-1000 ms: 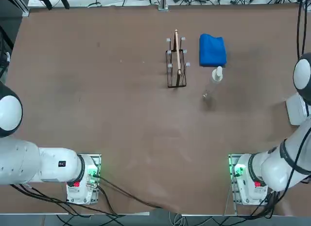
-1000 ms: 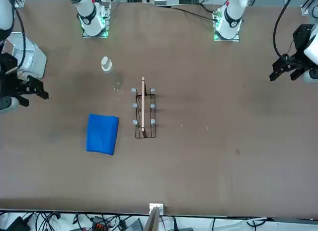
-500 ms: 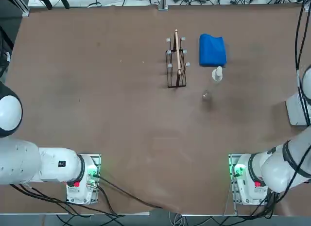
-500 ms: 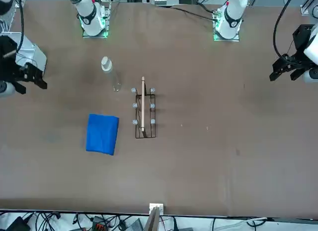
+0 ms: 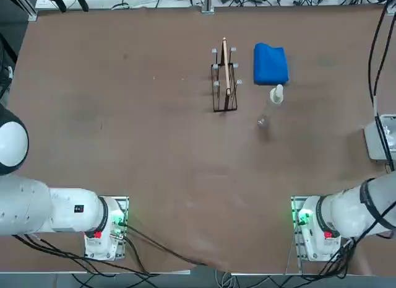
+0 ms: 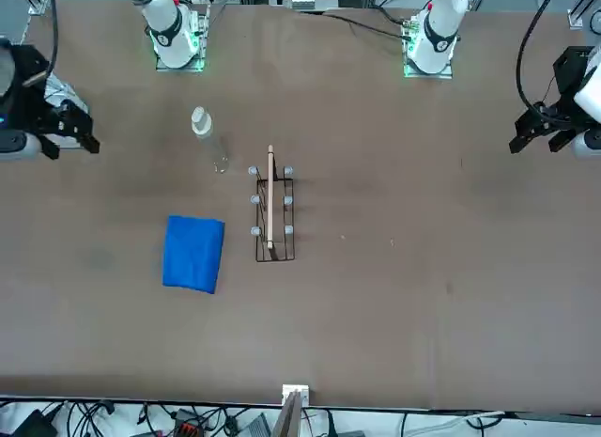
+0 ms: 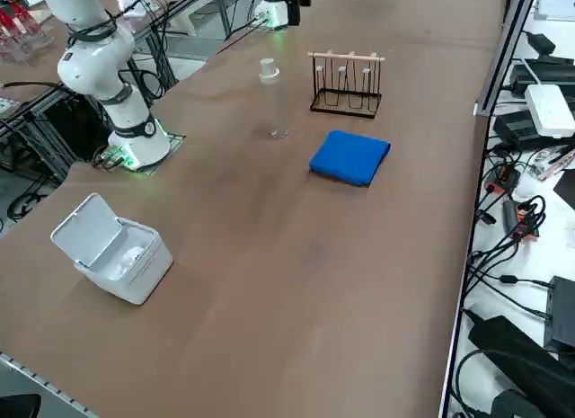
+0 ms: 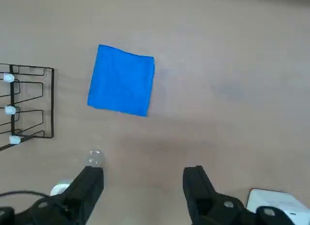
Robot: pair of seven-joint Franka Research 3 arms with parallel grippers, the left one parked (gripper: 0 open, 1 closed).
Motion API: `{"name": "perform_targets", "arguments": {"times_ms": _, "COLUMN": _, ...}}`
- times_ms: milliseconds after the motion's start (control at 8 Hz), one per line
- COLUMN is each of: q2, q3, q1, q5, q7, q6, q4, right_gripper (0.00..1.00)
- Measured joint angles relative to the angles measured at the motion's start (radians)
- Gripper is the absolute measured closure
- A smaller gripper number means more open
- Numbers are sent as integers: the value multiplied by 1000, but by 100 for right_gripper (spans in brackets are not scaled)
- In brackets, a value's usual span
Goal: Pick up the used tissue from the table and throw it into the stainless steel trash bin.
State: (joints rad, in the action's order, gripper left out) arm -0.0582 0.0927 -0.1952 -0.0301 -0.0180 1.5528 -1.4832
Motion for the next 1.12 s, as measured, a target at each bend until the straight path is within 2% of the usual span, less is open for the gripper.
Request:
{"name": "perform_targets", "arguments": {"times_ms": 125, "q2": 26, "q3": -16, "q1": 8, "q5": -16, "q7": 6, "q6": 9, "q4": -37, "right_gripper": 0}}
{"name": "perform_targets", "arguments": {"times_ms": 500, "q2": 60, "q3": -13, "q1": 25, "q5": -19, "q7": 11, "q6": 11, "q4": -65, "right_gripper": 0}}
{"name": "perform_targets", "arguments": {"times_ms": 1125, "q2": 82, "q3": 53, "q1": 41, "q5": 39, "q7": 58, "q6": -8, "q4": -91, "right_gripper": 0}}
